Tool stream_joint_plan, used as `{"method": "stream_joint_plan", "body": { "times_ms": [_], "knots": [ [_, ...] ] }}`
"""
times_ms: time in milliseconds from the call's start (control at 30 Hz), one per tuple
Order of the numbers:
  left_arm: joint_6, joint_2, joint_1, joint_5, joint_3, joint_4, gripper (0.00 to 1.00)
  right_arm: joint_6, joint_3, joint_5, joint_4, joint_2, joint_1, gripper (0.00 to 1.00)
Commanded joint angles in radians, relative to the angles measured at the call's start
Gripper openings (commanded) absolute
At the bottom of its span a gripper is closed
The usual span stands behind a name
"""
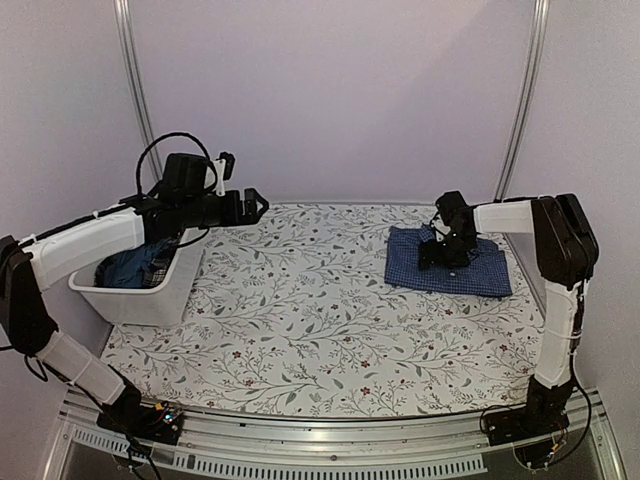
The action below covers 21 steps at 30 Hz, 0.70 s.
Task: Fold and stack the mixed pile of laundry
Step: Move the square-folded shirt to the corner of the board.
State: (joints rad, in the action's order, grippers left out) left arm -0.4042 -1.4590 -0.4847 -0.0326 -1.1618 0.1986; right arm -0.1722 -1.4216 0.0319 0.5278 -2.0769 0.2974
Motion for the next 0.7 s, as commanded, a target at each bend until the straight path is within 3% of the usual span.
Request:
{"method": "stream_joint_plan", "body": {
  "times_ms": [0, 133, 333, 533, 667],
  "knots": [
    [0.03, -0.025, 0.01, 0.017, -0.051, 0.004, 1.0, 0.184, 0.025, 0.014, 0.156, -0.096, -0.125, 0.88],
    [0.04, -0.047, 0.011, 0.014, -0.071, 0.007, 1.0, 0.251, -0.039, -0.005, 0.176, -0.107, -0.183, 0.89],
    [0.056, -0.055, 0.011, 0.006, -0.087, 0.009, 1.0, 0.104, -0.032, -0.02, 0.224, 0.062, -0.186, 0.92],
    [0.061, -0.044, 0.012, 0.001, -0.055, -0.009, 1.0, -0.101, 0.199, -0.15, 0.224, 0.263, -0.174, 0.92],
    [0.064, -0.047, 0.015, -0.01, -0.044, -0.012, 1.0, -0.145, 0.341, -0.153, 0.196, 0.333, -0.16, 0.92]
  ]
}}
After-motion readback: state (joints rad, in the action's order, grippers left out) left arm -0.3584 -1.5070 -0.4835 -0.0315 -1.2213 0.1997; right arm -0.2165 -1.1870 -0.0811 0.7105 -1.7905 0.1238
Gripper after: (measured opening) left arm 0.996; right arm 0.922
